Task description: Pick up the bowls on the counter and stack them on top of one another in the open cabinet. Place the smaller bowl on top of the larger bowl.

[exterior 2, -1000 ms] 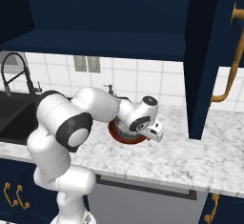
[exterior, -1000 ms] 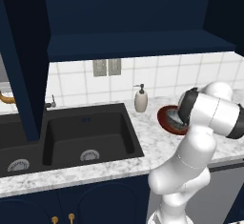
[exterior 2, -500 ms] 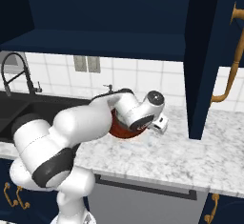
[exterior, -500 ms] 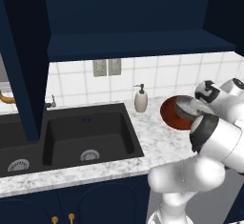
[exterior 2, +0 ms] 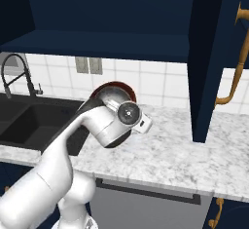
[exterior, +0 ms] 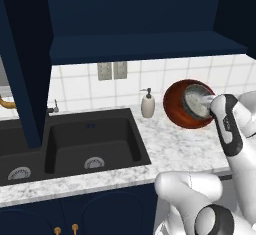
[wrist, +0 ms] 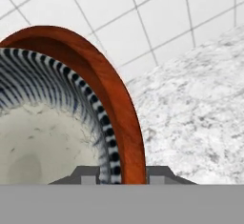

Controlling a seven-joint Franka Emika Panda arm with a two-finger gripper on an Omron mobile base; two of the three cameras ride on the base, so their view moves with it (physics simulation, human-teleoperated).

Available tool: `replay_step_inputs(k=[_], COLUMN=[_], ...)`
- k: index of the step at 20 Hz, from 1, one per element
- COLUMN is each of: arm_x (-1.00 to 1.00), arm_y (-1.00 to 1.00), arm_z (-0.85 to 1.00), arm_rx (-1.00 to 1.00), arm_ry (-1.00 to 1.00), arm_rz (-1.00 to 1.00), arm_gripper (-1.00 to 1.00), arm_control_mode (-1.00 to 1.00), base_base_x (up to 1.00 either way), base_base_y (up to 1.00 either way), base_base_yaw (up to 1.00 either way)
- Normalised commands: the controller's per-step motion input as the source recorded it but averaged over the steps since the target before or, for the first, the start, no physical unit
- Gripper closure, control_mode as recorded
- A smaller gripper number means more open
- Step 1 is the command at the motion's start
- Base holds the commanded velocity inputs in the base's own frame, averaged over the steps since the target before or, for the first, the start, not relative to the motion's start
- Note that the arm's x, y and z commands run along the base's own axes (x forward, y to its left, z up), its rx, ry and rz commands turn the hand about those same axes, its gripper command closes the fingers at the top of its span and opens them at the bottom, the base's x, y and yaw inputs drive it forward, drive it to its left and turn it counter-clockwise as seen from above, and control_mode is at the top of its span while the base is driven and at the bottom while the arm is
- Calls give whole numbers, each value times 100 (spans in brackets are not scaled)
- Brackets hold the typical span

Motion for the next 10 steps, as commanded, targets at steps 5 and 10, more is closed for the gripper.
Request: replay_step_inputs(k=[5, 10], arm_x=[-59, -4], arm_y=[29, 26], arm_z=[100, 100], arm_rx=[2, 11], arm_ry=[-1, 5], arm_rz=[0, 0], arm_gripper=[100, 100], arm_control_mode=[-100, -100], base_base_x=[0, 0], base_base_y=[0, 0], base_base_yaw=[0, 0])
